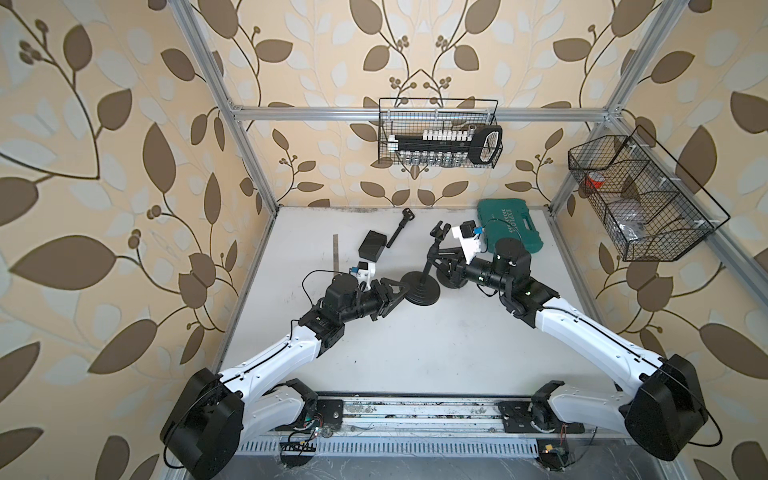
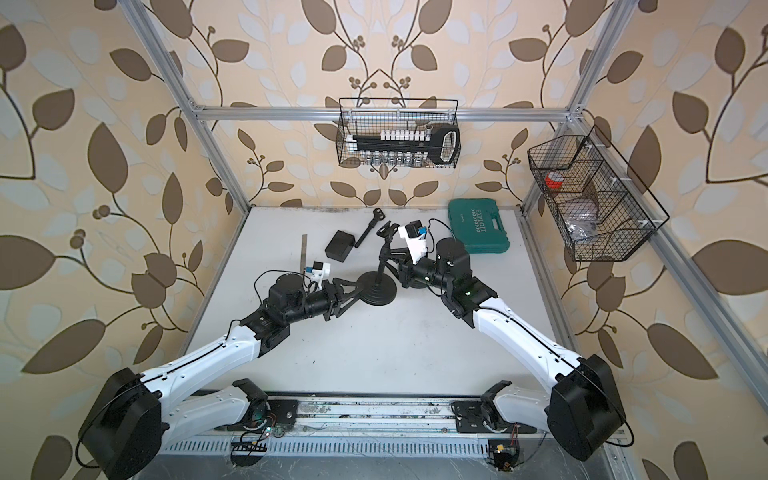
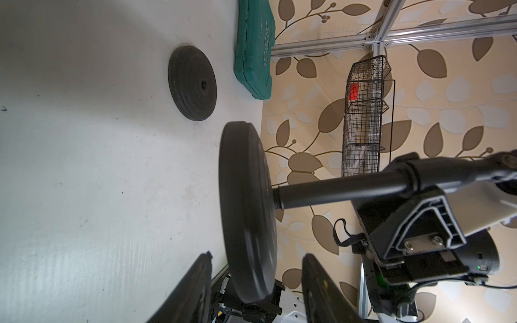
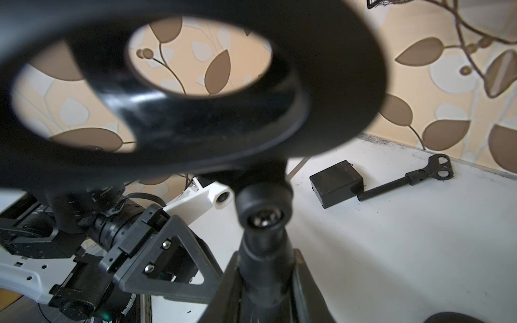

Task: Assemble a microphone stand
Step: Screw the microphone stand pole into the microphone stand base.

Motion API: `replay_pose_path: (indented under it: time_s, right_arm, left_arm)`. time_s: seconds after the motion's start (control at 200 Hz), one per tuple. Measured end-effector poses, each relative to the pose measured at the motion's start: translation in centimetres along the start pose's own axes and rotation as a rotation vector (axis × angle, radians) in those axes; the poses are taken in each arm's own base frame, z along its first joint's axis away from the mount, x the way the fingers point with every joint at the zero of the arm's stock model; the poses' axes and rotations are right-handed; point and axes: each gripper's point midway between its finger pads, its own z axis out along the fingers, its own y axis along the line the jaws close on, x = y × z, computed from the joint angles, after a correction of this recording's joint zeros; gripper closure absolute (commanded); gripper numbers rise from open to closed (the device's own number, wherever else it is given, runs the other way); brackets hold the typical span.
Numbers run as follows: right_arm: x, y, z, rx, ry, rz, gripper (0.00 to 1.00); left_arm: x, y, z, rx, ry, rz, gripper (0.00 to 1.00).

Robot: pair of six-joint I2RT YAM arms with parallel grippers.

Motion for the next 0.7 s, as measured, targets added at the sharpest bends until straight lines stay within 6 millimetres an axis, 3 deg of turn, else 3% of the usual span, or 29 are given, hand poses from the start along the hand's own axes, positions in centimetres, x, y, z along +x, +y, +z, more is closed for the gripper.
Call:
replay_pose_path:
  time_s: [0.7]
  right_arm:
    - [-0.3, 1.6, 0.9, -0.049, -0.028, -0.013, 0.98]
  left_arm:
    - [-0.1, 0.4, 0.4, 0.030, -0.004, -0.035, 0.59]
